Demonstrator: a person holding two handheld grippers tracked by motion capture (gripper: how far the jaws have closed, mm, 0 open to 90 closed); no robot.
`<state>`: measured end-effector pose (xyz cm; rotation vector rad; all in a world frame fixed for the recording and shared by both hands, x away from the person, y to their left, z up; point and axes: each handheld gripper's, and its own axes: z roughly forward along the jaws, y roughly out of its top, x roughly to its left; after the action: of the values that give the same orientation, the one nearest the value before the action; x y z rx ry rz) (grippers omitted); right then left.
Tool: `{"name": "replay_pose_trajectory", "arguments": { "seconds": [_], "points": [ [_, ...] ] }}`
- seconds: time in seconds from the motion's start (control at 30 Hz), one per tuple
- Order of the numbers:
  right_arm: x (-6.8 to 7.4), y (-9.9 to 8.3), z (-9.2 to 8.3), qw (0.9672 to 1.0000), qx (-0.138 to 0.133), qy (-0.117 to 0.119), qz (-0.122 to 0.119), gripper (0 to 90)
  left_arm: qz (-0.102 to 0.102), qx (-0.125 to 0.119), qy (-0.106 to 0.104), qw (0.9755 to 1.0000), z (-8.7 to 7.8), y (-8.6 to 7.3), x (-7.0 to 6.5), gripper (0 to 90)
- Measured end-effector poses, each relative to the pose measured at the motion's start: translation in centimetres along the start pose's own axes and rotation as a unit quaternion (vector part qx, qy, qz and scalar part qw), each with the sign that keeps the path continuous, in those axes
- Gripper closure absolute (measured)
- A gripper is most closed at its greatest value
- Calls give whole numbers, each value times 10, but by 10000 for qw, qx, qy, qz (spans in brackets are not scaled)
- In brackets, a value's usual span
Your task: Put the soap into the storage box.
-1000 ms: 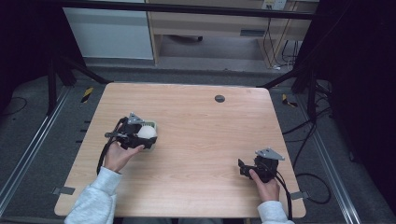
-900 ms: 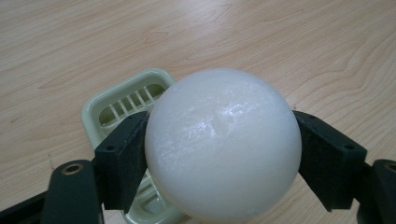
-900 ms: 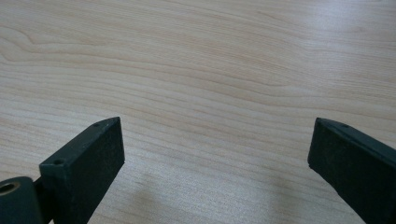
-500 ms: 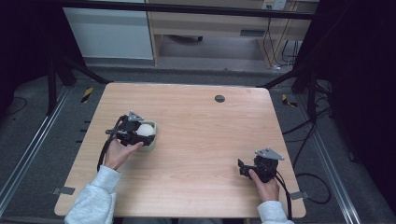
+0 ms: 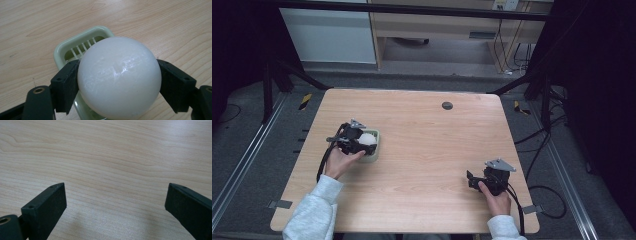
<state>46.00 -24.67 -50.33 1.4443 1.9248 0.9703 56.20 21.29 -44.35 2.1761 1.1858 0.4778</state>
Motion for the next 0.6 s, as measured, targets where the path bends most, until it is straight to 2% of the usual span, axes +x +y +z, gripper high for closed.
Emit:
{"name": "replay_pose_trajectory", "arguments": {
  "seconds": [0.6],
  "points": [
    [0, 0, 0, 10000, 9, -9, 4, 40, -56, 168, 37, 9998, 9, -3, 6, 235]
  ]
}}
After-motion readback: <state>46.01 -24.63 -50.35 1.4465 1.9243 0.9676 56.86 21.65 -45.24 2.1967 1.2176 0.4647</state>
